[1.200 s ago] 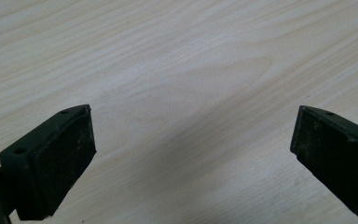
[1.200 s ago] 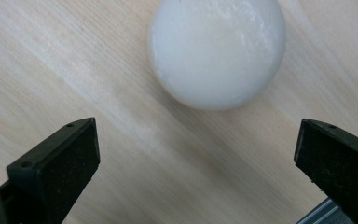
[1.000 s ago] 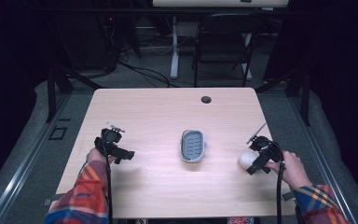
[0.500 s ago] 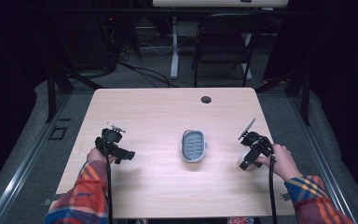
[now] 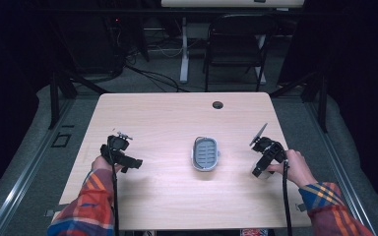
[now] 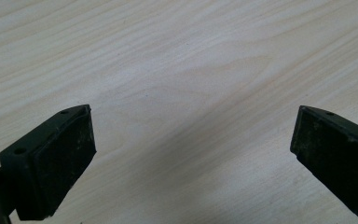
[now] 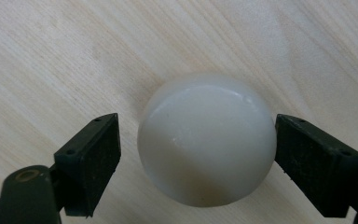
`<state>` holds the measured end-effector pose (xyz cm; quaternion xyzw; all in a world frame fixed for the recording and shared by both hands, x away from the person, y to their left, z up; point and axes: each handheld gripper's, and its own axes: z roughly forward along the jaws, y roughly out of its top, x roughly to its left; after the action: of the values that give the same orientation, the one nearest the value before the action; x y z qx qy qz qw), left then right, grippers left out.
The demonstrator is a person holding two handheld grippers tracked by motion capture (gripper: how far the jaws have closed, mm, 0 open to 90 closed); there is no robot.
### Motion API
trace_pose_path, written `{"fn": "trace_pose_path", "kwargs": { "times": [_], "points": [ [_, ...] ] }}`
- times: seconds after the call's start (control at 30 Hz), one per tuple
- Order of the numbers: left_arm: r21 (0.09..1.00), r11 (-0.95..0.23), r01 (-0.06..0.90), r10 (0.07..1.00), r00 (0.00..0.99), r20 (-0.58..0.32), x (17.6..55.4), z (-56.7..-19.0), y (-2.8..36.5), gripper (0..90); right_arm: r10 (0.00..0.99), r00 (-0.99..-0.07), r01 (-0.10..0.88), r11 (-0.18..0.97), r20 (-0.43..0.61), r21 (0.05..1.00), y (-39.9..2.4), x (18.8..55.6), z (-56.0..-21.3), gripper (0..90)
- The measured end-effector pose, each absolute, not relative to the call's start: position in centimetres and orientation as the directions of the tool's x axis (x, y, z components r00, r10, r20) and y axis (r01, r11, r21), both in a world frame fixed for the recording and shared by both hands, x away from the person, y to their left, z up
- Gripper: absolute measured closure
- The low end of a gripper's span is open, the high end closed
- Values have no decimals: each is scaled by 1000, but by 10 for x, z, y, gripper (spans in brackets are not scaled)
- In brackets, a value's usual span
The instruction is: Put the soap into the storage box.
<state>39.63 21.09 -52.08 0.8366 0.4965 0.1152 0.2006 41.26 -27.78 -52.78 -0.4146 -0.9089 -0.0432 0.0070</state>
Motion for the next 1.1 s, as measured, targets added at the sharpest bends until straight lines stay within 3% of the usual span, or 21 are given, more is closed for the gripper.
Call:
{"fn": "trace_pose_path", "kwargs": {
  "times": [0.07, 0.13, 0.17, 0.2, 0.23, 0.27, 0.37, 0.43, 0.57, 0.7, 0.77, 1.1],
  "points": [
    [450, -427, 784, 877, 481, -5, 396, -521, 211, 0, 747, -664, 748, 662, 46, 46, -277, 414, -527, 157],
    [450, -427, 784, 877, 481, -6, 396, -521, 211, 0, 773, -631, 774, 625, 58, 99, -275, 412, -533, 163],
    [450, -427, 785, 877, 481, -6, 396, -521, 211, 0, 752, -657, 753, 655, 44, 53, -276, 414, -531, 167],
    [450, -427, 784, 877, 481, -6, 396, -521, 211, 0, 685, -728, 683, 727, 15, -69, -276, 423, -523, 175],
    [450, -427, 784, 877, 481, -6, 396, -521, 211, 0, 741, -670, 742, 670, 34, 23, -275, 417, -531, 181],
    [450, -428, 784, 876, 482, -6, 396, -521, 211, 0, 747, -664, 748, 664, 34, 25, -274, 417, -532, 197],
    [449, -428, 785, 876, 481, -7, 396, -521, 211, 0, 733, -679, 734, 680, 25, -8, -273, 419, -531, 219],
    [449, -427, 785, 877, 481, -7, 396, -521, 211, 0, 753, -657, 754, 657, 33, 24, -273, 416, -536, 226],
    [448, -429, 785, 876, 482, -7, 396, -521, 210, 0, 728, -685, 727, 686, 21, -34, -272, 419, -535, 232],
    [448, -428, 785, 876, 482, -7, 396, -521, 210, 0, 752, -658, 752, 659, 34, 5, -272, 416, -538, 235],
    [448, -428, 785, 876, 482, -7, 396, -521, 210, 0, 722, -692, 720, 692, 18, -49, -272, 419, -534, 235],
    [448, -429, 785, 876, 482, -7, 396, -521, 210, 0, 729, -685, 728, 685, 22, -35, -272, 418, -532, 237]
  ]
}}
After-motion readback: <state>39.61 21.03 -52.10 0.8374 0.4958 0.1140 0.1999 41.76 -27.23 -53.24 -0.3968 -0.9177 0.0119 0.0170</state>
